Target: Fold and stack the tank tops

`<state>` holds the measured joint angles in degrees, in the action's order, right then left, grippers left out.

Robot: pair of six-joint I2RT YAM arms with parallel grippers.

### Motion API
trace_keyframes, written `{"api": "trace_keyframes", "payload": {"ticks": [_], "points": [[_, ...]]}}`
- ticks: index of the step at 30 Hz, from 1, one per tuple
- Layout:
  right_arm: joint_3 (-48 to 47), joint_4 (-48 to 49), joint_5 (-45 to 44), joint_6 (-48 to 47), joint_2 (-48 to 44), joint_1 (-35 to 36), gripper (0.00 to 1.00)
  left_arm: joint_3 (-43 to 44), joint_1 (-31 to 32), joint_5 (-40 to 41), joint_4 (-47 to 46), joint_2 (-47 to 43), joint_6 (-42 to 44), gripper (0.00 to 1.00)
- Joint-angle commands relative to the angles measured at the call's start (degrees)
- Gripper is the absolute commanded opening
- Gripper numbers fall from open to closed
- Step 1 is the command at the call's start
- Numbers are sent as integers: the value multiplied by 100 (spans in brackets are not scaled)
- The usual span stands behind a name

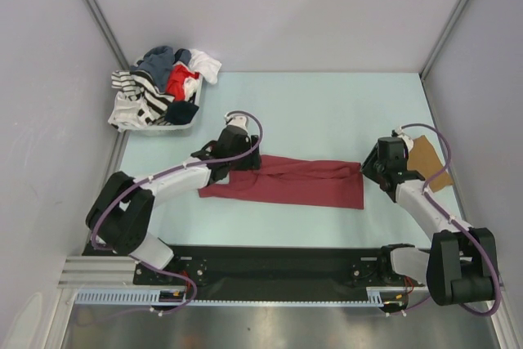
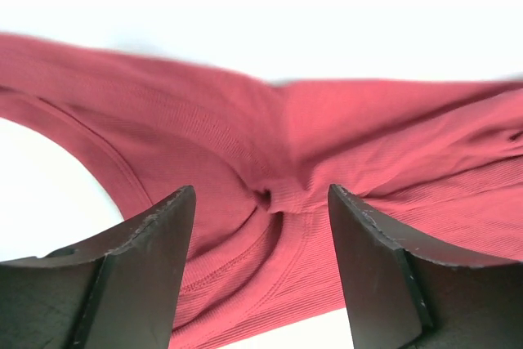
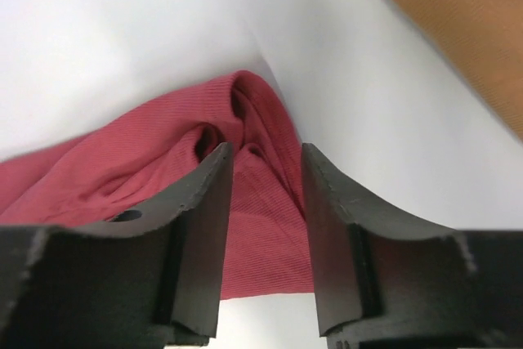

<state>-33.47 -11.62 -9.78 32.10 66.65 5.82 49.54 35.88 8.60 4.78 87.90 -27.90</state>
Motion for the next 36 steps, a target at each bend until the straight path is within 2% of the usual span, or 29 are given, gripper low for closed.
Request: {"api": "trace_keyframes", "payload": {"ticks": [1,4,9,14,20,21,23,25,28,30,36], "points": [[-317,151,282,-265,-74,77,45,363,33,247,199,-299,162,72],[-405,177,494,-283,154,164,46,442,33,195,234,-300,188,72],[-432,397,793,-318,514,261,41,705,33,107,339,-63,241,70],[-511,414,899,-292,840,419,45,934,33,36,454,175,294,70],[-520,546,811,-292,1060,534,45,1312,33,151,700,570,303,69],[-581,538,768,-344,1095,525,43,1348,25,142,700,623,311,68],[-634,503,741,-388,1157,551,29,1374,33,133,700,641,312,68],[-713,389,610,-484,1157,569,23,1374,25,151,691,641,320,68],[-818,204,390,-564,1113,622,8,1392,33,168,726,641,355,68],[-836,64,162,-564,991,630,1,1409,33,133,727,650,373,67],[-854,-217,-120,-529,482,630,0,1436,33,89,762,729,373,66]]}}
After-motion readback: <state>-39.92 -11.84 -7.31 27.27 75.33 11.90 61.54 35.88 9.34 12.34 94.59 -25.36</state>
